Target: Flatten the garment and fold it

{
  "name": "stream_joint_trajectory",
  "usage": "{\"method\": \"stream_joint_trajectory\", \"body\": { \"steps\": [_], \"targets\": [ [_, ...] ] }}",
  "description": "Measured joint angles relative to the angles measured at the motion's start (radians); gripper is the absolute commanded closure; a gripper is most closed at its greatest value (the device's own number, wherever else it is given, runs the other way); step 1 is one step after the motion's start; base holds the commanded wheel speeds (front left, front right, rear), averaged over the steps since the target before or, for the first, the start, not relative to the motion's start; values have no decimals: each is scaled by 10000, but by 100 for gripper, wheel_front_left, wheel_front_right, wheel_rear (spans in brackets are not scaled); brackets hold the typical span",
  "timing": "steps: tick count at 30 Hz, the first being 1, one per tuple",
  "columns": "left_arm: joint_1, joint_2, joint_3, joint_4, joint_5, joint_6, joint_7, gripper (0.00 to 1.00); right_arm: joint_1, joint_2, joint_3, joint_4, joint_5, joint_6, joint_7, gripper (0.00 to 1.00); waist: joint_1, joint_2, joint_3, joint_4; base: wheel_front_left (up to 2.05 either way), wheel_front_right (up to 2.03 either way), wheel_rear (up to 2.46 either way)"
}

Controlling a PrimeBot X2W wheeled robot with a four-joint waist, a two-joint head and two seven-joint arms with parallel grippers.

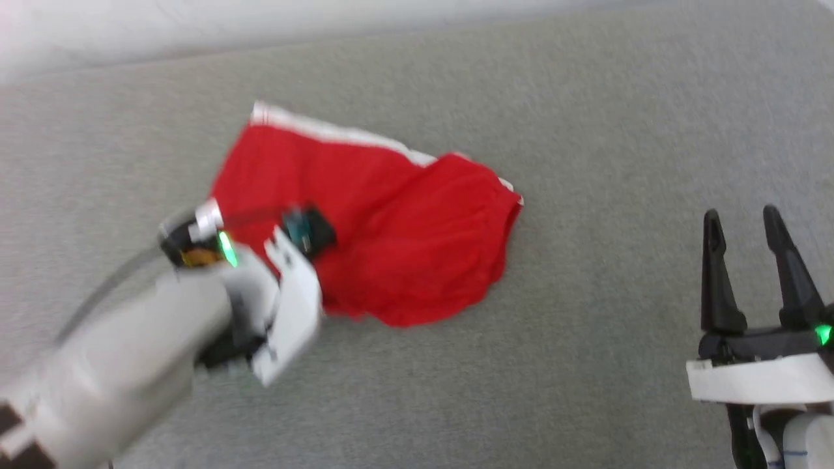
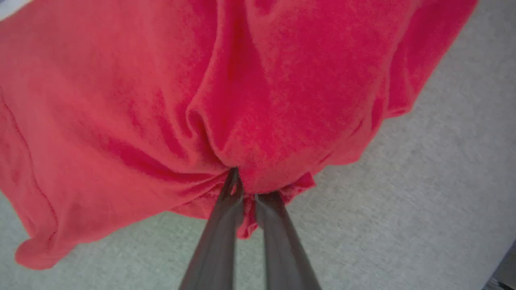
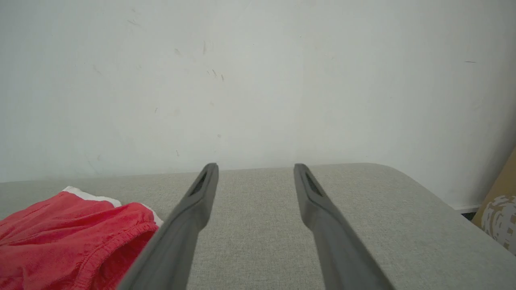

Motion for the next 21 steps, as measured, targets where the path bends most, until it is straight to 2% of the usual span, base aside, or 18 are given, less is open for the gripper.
{"method": "stream_joint_trajectory", "body": {
  "steps": [6, 12, 13, 14, 18, 21],
  "targets": [
    [1921, 240, -12, -1448, 21, 0, -497, 100, 423, 0, -155, 4, -17, 0, 0, 0, -2, 0, -654, 563, 0, 0, 0],
    [3595, -119, -56, -1973, 59, 6, -633, 100, 675, -2, -251, -17, -130, 0, 0, 0, -2, 0, -1130, 1123, 0, 0, 0],
    [3715, -196, -79, -1914, 161, 77, -731, 88, 700, 0, -247, -17, -130, 0, 0, 0, -2, 0, -1196, 1205, 0, 0, 0],
    [3774, -247, -86, -1864, 232, 159, -805, 0, 703, 2, -236, -19, -144, 0, 0, 0, -2, 0, -1264, 1271, 0, 0, 0],
    [3838, -161, 128, -1939, 263, 389, -1129, 0, 802, 0, -286, -25, -213, 0, 0, 0, -2, 0, -1528, 1482, 0, 0, 0],
    [3622, 384, 593, -2418, 176, 594, -1174, 0, 941, 0, -311, -29, -215, 0, 0, 0, -2, 0, -1693, 1619, 0, 0, 0]
  ]
}}
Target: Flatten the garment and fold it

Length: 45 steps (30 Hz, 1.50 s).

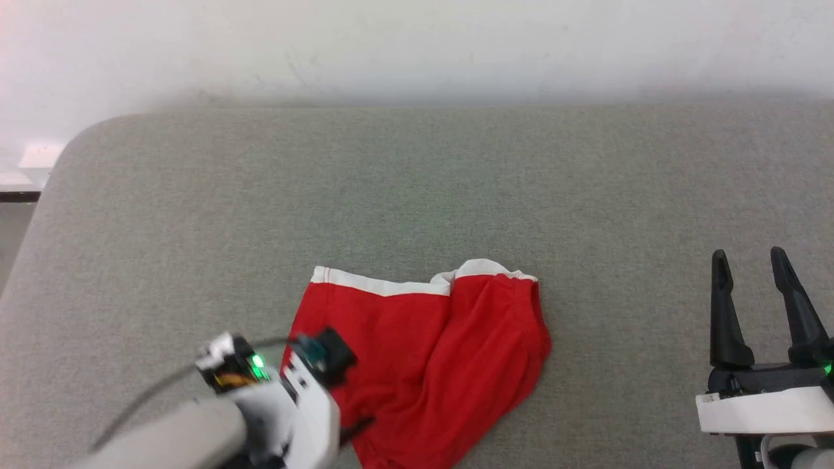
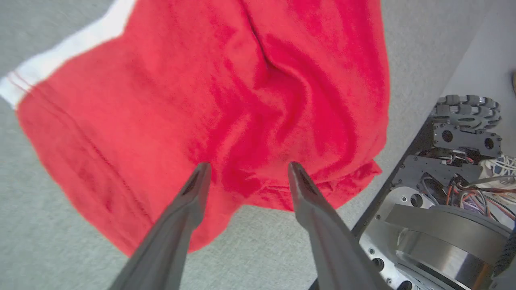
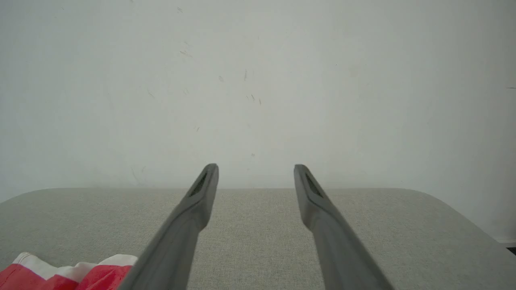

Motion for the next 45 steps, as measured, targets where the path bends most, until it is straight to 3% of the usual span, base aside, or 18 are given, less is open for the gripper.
{"method": "stream_joint_trajectory", "body": {
  "steps": [6, 9, 11, 13, 21, 26, 34, 35, 36, 37, 40, 45],
  "targets": [
    [-1161, 1085, 1129, -932, -324, 280, 209, 0, 43, 0, 21, -10, 12, 0, 0, 0, 0, 0, -133, 142, 0, 0, 0],
    [-1769, 1139, 1664, -635, -311, 546, 84, 0, 34, 0, 58, -23, 15, 0, 0, 0, 1, 0, -33, 111, 0, 0, 0],
    [-2179, 918, 1965, -134, -236, 807, -111, 0, -2, 2, 88, -29, 15, 0, 0, 0, 1, 1, 71, 74, 0, 0, 0],
    [-2512, 656, 1994, 500, -201, 761, -65, 0, -79, 2, 104, -44, 15, 0, 0, 0, 2, 0, 186, 22, 0, 0, 0],
    [-3358, -782, 1476, 3200, -736, -136, 1308, 0, -368, 0, 130, -52, 2, 0, 0, 0, 3, 0, 664, -248, 0, 0, 0],
    [-3554, -1220, 1028, 4493, -1062, -397, 2167, 0, -574, 0, 301, -38, 4, 0, 0, 0, 3, 1, 915, -526, 0, 0, 0],
    [-3445, -1638, 529, 5906, -1279, -543, 1912, 0, -801, 4, 370, 56, 36, 0, 0, 0, 1, 0, 1152, -984, 0, 0, 0],
    [-3445, -1634, 512, 5969, -1310, -548, 1751, 24, -860, 2, 334, 52, 82, 0, 0, 0, 1, 0, 1153, -1007, 0, 0, 0],
    [-3444, -1632, 487, 6004, -1289, -550, 1473, 76, -914, 0, 282, 40, 115, 0, 0, 0, 2, 0, 1137, -1012, 0, 0, 0],
    [-3428, -1636, 548, 6036, -1308, -558, 1072, 100, -961, -2, 263, -2, 117, 0, 0, 0, 1, 0, 1113, -1007, 0, 0, 0],
    [-3405, -1687, 918, 6119, -1367, -583, -391, 100, -1156, 2, 100, -211, 84, 0, 0, 0, 3, 0, 1010, -914, 0, 0, 0],
    [-3299, -1553, 1325, 6042, -1369, -581, -1814, 100, -1780, -268, 479, -276, -268, 0, 0, 0, 1, 0, 697, -629, 0, 0, 0]
  ]
}}
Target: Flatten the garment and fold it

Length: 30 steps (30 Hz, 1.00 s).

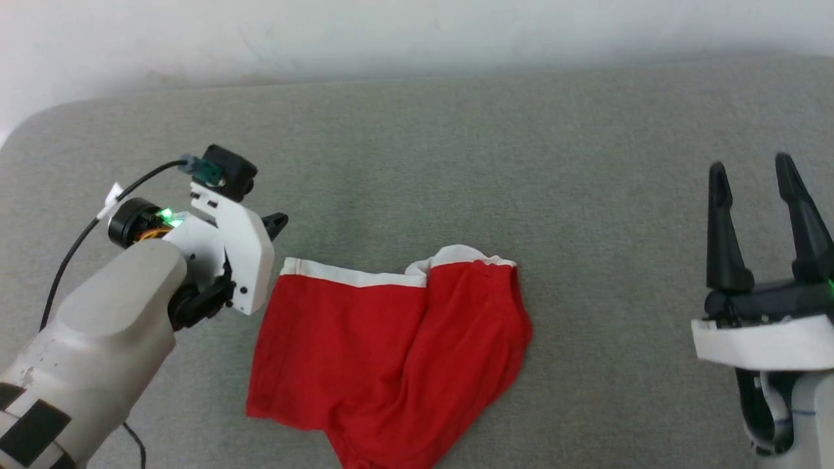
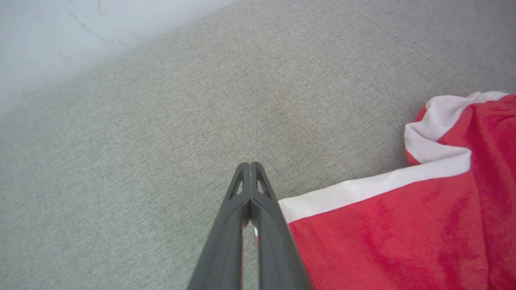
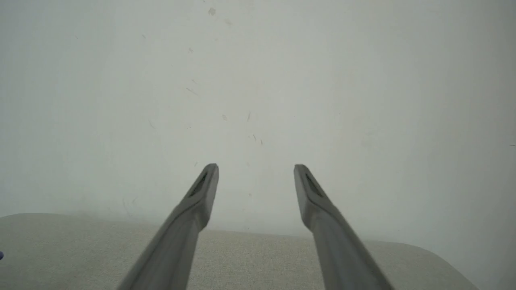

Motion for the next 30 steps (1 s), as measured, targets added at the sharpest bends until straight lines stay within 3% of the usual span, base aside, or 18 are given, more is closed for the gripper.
{"method": "stream_joint_trajectory", "body": {
  "steps": [5, 8, 9, 10, 16, 25, 30],
  "targets": [
    [531, 73, 15, -242, -174, 50, -134, 100, -1213, -1607, 1039, 514, 270, 0, 0, 0, 0, 0, -265, 356, 0, 0, 0],
    [728, 42, -56, -240, -313, 50, 88, 100, -1954, -2094, 1446, 713, 479, 0, 0, 0, 1, 0, -411, 522, 0, 0, 0],
    [724, 36, -52, -222, -357, 50, 142, 61, -2126, -2174, 1555, 761, 506, 0, 0, 0, 0, 0, -452, 564, 0, 0, 0],
    [707, 27, -69, -205, -353, 50, 157, 0, -2251, -2245, 1662, 819, 533, 0, -2, 0, -1, 0, -485, 599, 0, 0, 0],
    [114, -280, -211, -42, -353, 46, 738, 0, -2404, -2228, 1837, 1147, 644, 0, 0, 0, 0, 0, -411, 710, 0, 0, 0],
    [-885, -591, -1158, 374, -732, 33, 3346, 0, -2378, -1944, 2048, 1335, 629, 0, 0, 0, 1, 0, 31, 426, 0, 0, 0],
    [-1025, -663, -1613, 621, -966, 31, 4165, 0, -2381, -1918, 2086, 1342, 629, 0, 0, 0, 1, 1, 293, 83, 0, 0, 0]
  ]
}}
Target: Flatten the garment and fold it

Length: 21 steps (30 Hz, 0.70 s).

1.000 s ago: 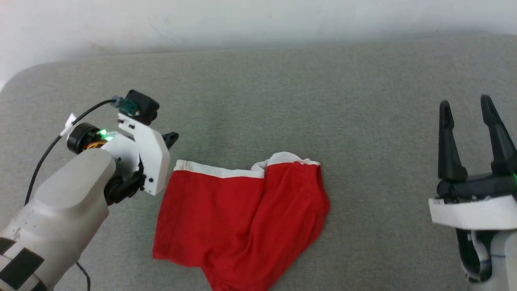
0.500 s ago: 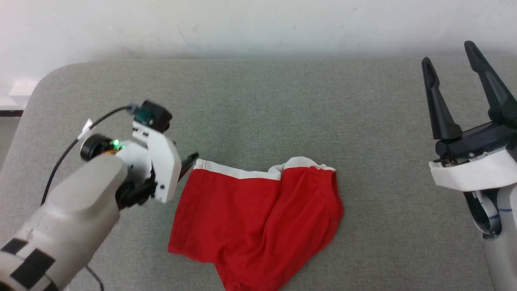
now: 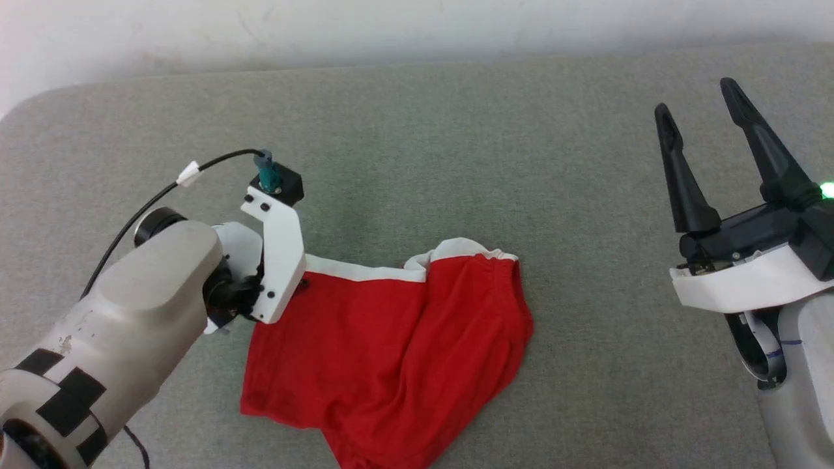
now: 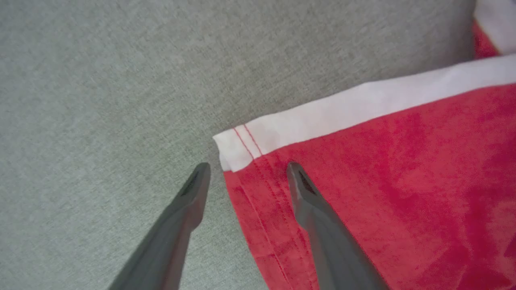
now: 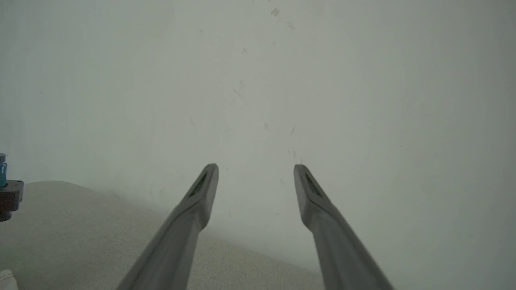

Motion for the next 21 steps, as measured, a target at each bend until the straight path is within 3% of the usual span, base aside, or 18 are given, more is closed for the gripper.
{"method": "stream_joint_trajectory", "body": {
  "steps": [4, 5, 6, 9, 15, 18, 21],
  "targets": [
    [-27, -54, -163, 303, 263, 0, 334, 0, -6, 52, 50, 8, 0, 0, 0, 0, -1, -1, 188, -252, 0, 0, 0],
    [-45, -52, -180, 259, 359, 0, 405, 56, -7, 75, 65, 12, 0, 0, 0, 0, -2, 0, 222, -313, 0, 0, 0],
    [-55, -29, -188, 194, 382, 0, 410, 100, -7, 88, 75, 15, -2, 0, 0, 0, -2, 0, 252, -365, 0, 0, 0],
    [-66, 150, -236, -127, 407, -2, 127, 100, -5, 90, 46, 61, -2, 0, 0, 0, 0, 0, 295, -434, 0, 0, 0],
    [-51, 502, -167, -493, -61, -61, -1490, 100, -79, -272, 211, 84, -8, 0, 0, 0, 0, 0, 47, -276, 0, 0, 0],
    [-48, 731, -105, -754, -196, -61, -2119, 100, -424, -880, 882, 397, 221, 0, 0, 0, 0, -1, -151, -98, 0, 0, 0],
    [-5, 941, -111, -1001, -196, -61, -2437, 100, -979, -1831, 2328, 1126, 1057, 0, 173, 0, -1, 0, -357, 104, 0, 0, 0]
  ]
}}
